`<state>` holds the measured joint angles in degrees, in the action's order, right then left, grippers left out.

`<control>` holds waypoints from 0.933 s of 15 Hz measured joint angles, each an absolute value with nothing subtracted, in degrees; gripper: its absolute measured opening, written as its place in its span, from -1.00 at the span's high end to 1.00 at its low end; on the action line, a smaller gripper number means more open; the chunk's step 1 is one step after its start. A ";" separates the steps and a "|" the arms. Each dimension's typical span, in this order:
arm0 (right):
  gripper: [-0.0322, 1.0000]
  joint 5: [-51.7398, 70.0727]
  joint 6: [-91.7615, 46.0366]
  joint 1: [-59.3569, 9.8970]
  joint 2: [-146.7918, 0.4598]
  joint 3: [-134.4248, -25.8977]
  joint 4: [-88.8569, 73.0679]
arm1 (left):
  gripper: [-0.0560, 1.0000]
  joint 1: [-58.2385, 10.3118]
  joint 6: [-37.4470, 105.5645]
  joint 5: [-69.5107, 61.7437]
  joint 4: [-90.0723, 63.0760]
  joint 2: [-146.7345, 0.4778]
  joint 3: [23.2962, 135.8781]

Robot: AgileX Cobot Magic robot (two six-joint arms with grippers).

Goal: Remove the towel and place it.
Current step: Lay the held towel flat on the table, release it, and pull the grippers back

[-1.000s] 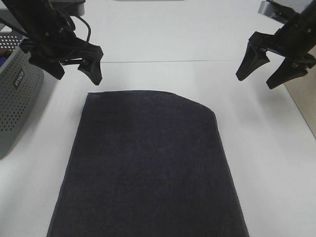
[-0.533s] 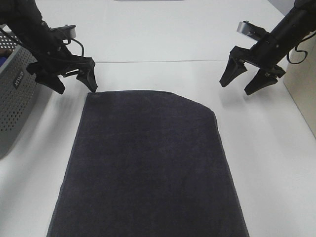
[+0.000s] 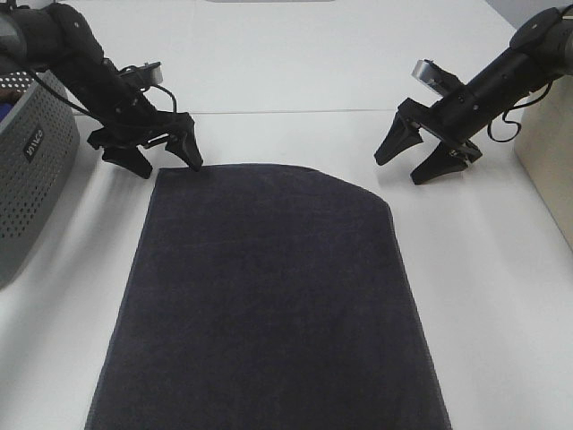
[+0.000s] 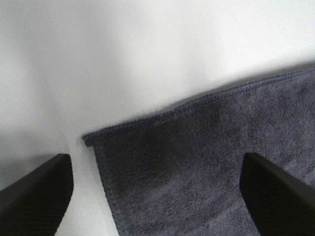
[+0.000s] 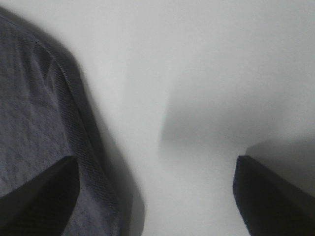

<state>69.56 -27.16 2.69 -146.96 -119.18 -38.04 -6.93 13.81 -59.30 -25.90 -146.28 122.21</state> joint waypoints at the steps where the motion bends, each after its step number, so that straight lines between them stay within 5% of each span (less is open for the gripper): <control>1: -0.65 69.73 -27.16 2.69 -147.59 -119.18 -40.16 | -0.75 -6.93 14.04 -59.99 -26.64 -146.56 122.56; 7: -0.64 69.90 -25.27 2.29 -147.94 -119.18 -41.20 | -0.75 -6.93 13.92 -61.88 -27.39 -146.62 122.61; 14: -0.46 69.44 -22.57 -8.14 -147.94 -119.29 -37.36 | -0.67 -9.40 13.75 -64.17 -32.60 -147.14 122.61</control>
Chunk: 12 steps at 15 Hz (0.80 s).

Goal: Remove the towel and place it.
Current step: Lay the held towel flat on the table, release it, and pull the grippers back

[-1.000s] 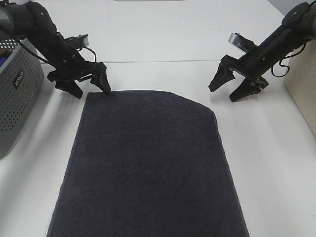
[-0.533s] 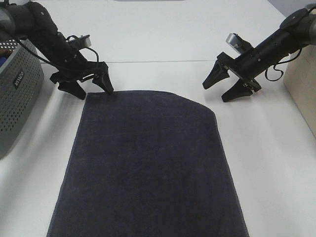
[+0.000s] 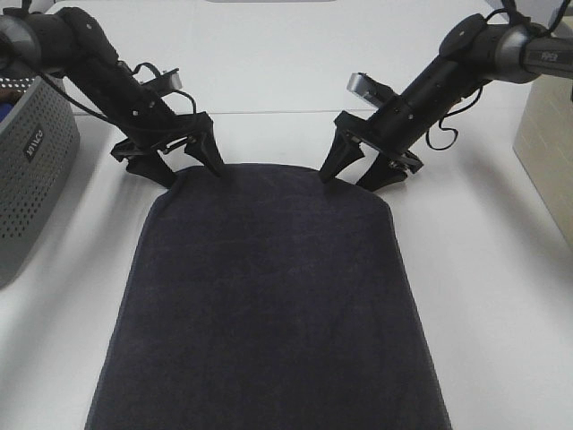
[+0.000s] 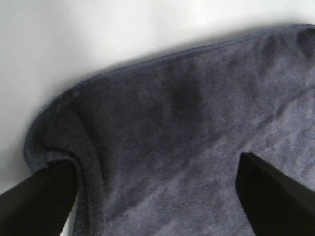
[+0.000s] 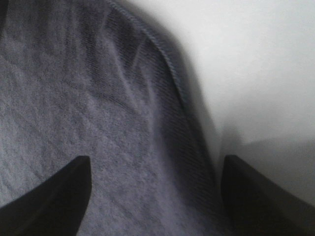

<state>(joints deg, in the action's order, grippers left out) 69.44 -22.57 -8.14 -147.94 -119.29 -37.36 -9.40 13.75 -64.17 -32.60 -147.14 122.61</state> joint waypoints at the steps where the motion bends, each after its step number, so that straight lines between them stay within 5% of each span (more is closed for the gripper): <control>1: -0.39 68.98 -22.29 -9.51 -147.94 -119.40 -36.50 | -0.63 -10.26 13.75 -64.11 -32.72 -147.25 122.61; 4: -0.06 66.75 -20.51 -11.75 -147.94 -119.40 -34.32 | -0.48 -10.83 13.52 -63.94 -32.77 -147.48 122.61; 6: 0.29 64.74 -19.19 -12.03 -147.99 -119.40 -32.89 | -0.19 -10.77 13.29 -63.60 -31.51 -147.59 122.61; 10: 0.83 63.83 -19.31 -12.03 -148.11 -119.40 -30.71 | 0.76 -10.77 14.09 -62.68 -29.28 -148.22 122.61; 12: 0.92 63.48 -19.65 -12.03 -148.11 -119.40 -30.14 | 0.86 -10.77 14.95 -62.62 -29.28 -148.22 122.61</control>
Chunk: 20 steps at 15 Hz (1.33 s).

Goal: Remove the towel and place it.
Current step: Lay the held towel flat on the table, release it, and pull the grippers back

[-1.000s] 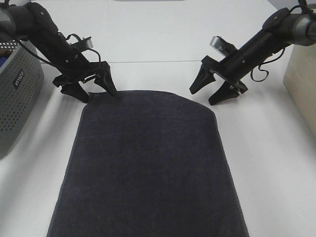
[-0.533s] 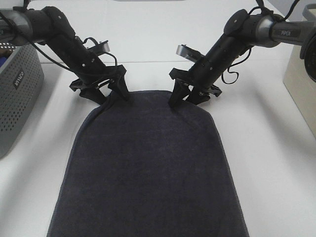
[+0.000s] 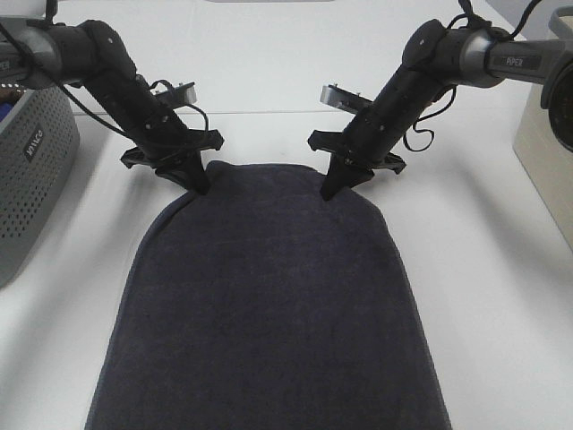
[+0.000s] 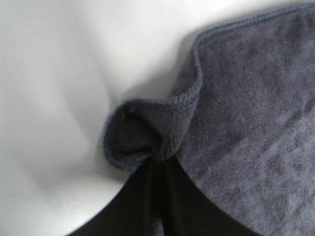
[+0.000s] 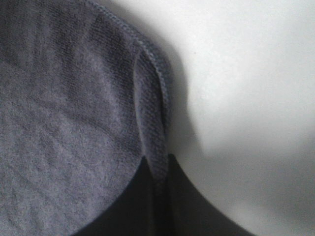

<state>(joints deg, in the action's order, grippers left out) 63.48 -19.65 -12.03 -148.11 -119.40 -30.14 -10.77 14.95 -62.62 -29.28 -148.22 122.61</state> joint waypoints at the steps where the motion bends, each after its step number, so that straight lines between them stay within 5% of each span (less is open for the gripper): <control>1: 0.92 62.68 -19.65 -12.03 -147.88 -119.40 -29.45 | 0.86 -10.77 15.53 -62.51 -29.28 -148.22 122.56; 20: 0.92 21.20 -21.31 -12.20 -143.24 -118.95 -18.22 | 0.86 -10.94 27.73 -35.18 -24.06 -148.40 135.50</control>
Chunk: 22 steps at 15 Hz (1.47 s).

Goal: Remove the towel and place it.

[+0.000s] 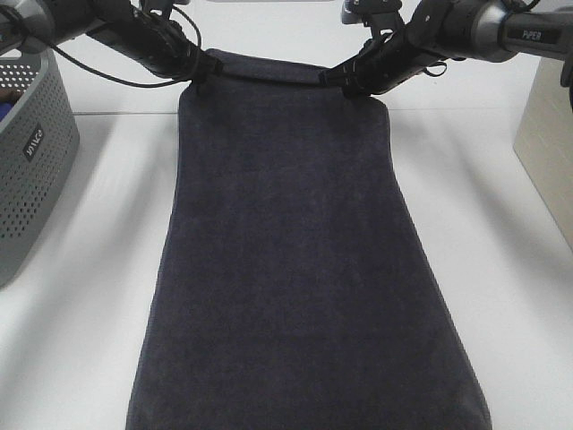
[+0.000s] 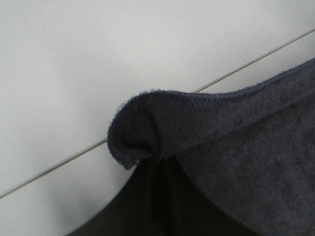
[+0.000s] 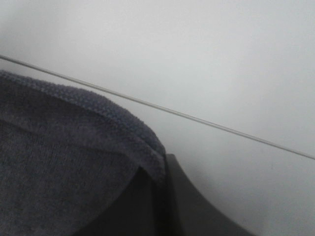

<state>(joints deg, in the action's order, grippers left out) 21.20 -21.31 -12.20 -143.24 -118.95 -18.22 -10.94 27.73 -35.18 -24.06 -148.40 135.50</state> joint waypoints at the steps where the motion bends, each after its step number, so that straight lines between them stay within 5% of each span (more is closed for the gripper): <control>1: 0.92 20.17 -21.31 -12.20 -143.24 -118.95 -18.22 | 0.86 -11.12 28.53 -34.49 -24.12 -148.40 135.50; 13: 0.91 15.70 -21.31 -12.20 -146.45 -118.95 -18.16 | 0.87 -11.63 29.91 -27.73 -24.35 -153.67 135.50; 16: 0.61 12.26 -21.31 -12.20 -147.65 -118.77 -18.22 | 0.84 -11.69 29.91 -24.06 -24.47 -155.39 135.50; 19: 0.10 11.92 -21.31 -12.20 -147.88 -118.72 -18.22 | 0.51 -11.69 29.91 -21.26 -24.47 -155.44 135.50; 22: -0.17 11.52 -21.31 -12.20 -147.88 -118.66 -18.22 | -0.18 -11.69 29.91 -19.65 -25.27 -155.44 135.50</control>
